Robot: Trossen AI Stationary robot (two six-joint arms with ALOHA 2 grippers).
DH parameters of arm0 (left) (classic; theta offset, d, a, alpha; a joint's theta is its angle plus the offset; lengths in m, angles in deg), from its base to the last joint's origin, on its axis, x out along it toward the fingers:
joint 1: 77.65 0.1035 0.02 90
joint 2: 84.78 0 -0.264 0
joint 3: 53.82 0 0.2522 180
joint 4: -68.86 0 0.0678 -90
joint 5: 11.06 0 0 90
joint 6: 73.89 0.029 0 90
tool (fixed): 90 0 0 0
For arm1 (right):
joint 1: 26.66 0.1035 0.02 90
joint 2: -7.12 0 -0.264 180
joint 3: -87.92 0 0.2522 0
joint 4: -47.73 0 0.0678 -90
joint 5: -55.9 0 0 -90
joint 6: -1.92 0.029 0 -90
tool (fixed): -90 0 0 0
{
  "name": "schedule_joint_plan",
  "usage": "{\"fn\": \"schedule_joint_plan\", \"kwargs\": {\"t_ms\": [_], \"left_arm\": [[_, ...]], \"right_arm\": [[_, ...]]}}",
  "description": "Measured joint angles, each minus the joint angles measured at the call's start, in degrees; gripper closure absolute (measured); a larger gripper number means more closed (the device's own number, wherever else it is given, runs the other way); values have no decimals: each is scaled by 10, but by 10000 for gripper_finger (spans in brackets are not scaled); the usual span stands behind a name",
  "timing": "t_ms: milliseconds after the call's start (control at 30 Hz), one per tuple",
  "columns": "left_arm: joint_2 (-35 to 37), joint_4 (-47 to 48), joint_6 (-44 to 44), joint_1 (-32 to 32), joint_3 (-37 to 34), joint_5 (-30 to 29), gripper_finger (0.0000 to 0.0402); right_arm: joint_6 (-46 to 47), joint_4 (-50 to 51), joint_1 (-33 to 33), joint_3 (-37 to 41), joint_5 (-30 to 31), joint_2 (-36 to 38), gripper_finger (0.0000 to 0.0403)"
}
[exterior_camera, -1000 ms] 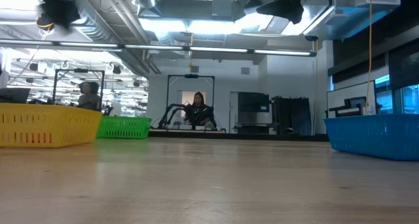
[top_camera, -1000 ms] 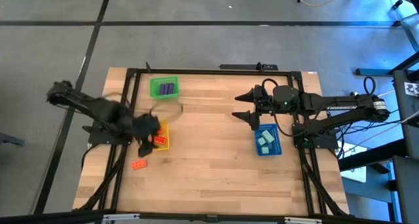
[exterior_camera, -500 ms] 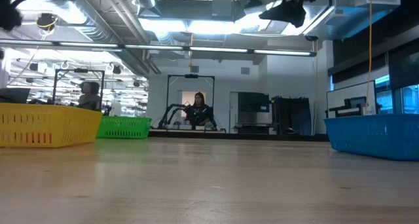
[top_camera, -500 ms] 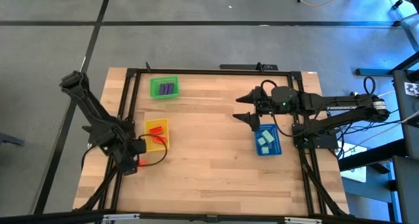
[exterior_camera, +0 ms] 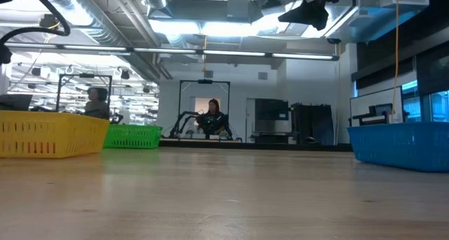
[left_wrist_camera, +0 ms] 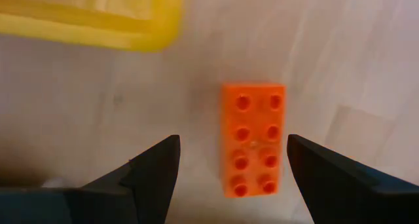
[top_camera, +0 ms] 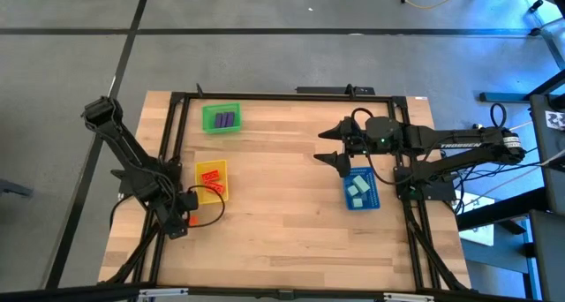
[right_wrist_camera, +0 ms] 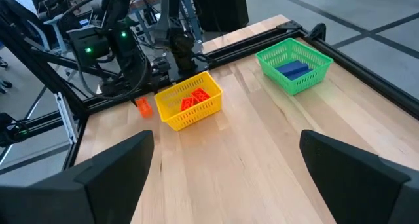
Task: Sort & place blocks by color
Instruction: Put the game piece into the yellow bin
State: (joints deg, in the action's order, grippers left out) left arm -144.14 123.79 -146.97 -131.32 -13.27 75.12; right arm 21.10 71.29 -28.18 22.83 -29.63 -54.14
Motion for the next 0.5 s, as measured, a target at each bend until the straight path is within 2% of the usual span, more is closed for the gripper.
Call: {"fn": "schedule_joint_plan", "kwargs": {"t_ms": [167, 500], "left_arm": [[-39, -56, -1, 0, 1, 8, 129], [-127, -56, -7, 0, 7, 13, 129]], "right_arm": [[0, 0, 0, 0, 0, 0, 18], [12, -1, 0, 0, 0, 0, 18]]}}
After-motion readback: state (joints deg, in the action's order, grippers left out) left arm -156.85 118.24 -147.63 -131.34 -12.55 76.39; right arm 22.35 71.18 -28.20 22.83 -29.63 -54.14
